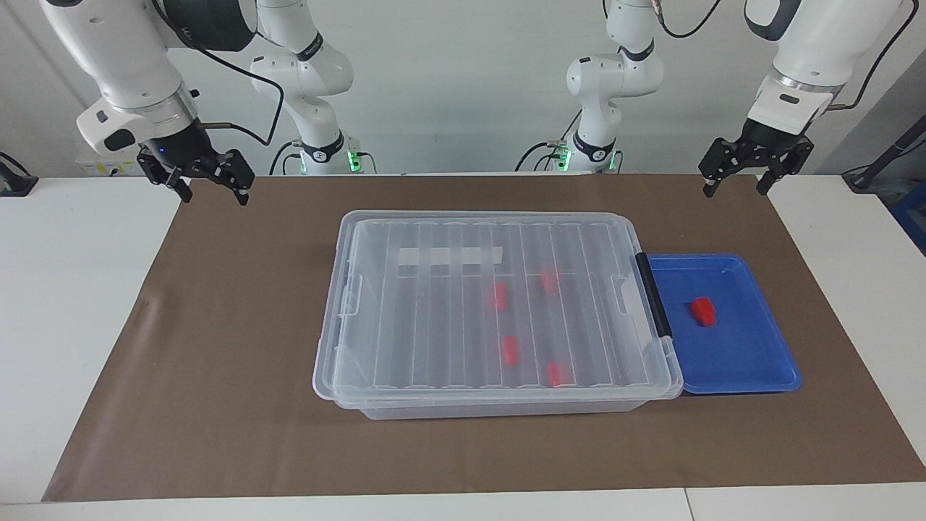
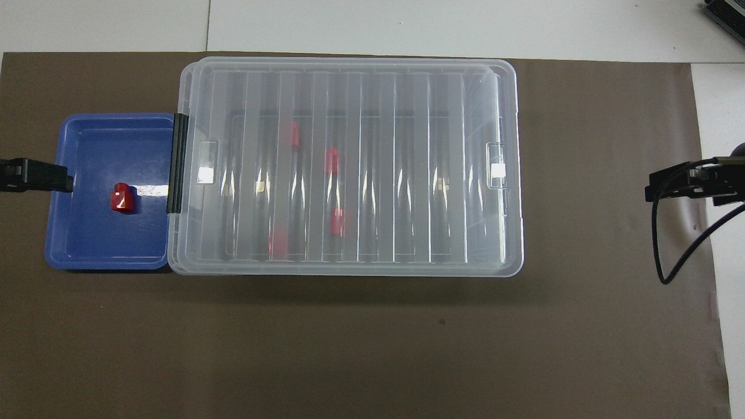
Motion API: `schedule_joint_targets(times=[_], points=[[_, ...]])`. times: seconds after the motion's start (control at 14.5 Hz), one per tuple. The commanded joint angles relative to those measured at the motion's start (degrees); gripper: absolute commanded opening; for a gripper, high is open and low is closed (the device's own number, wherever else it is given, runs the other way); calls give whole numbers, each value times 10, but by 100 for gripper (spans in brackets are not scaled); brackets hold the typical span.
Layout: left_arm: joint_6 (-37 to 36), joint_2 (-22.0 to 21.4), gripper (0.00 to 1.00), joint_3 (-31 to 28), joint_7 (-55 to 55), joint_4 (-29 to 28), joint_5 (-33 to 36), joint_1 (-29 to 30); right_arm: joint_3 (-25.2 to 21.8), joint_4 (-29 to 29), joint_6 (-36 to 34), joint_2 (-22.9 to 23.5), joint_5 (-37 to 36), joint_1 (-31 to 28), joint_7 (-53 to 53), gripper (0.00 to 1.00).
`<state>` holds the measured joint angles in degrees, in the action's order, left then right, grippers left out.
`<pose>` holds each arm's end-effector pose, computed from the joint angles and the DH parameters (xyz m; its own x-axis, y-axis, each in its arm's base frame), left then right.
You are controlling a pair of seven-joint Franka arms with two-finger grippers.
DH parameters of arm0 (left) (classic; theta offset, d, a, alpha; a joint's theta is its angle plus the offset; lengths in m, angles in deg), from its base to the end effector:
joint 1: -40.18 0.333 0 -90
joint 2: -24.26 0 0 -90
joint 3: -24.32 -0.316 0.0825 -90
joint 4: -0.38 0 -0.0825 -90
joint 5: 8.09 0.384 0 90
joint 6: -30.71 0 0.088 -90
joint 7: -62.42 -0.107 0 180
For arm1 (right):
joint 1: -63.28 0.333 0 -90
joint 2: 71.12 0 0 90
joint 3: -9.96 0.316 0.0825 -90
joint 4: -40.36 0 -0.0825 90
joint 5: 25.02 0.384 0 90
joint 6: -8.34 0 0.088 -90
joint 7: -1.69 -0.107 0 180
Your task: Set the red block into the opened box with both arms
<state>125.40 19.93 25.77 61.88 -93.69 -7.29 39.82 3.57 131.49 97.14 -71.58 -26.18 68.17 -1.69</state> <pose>0.5387 -0.0162 0.6396 0.9954 -0.0421 0.0861 -0.0408 -0.9990 -0.0167 0.5491 -0.0168 0.6178 0.9958 -0.0854 -0.0315 -0.0848 -0.9962 0.0212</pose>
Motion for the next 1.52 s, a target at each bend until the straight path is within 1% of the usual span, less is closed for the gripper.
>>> schedule_joint_targets(times=[0.0, 0.28, 0.35, 0.41, 0.55, 0.69, 0.83, 0.9, 1.11, 1.31, 1.45], points=[[3, 3, 100, -6, 10, 5, 3, -9, 5, 13, 13, -9, 1, -3, -10, 100], [3, 3, 100, -6, 11, 5, 3, -9, 6, 13, 39, -8, 1, -2, -28, 100], [3, 3, 100, -6, 11, 5, 3, -9, 6, 21, 58, -8, 3, -2, -34, 100], [3, 2, 100, -6, 11, 5, 3, -9, 7, 39, 87, -9, 4, 5, -36, 100], [3, 2, 100, -6, 11, 5, 3, -9, 7, 57, 125, -4, 7, 25, -37, 100], [2, 2, 100, -6, 11, 4, 3, -9, 7, 75, 181, 13, 11, 52, -50, 100], [3, 2, 100, -6, 11, 4, 3, -9, 8, 76, 228, 45, 13, 75, -71, 100], [3, 2, 100, -6, 11, 4, 3, -9, 8, 76, 247, 60, 13, 84, -72, 100], [3, 2, 100, -6, 11, 4, 3, -9, 9, 77, 287, 101, 42, 100, -73, 100], [3, 2, 100, -6, 11, 4, 3, -9, 10, 91, 307, 112, 43, 101, -71, 100], [3, 2, 100, -6, 11, 4, 3, -9, 10, 119, 323, 112, 43, 100, -65, 100]])
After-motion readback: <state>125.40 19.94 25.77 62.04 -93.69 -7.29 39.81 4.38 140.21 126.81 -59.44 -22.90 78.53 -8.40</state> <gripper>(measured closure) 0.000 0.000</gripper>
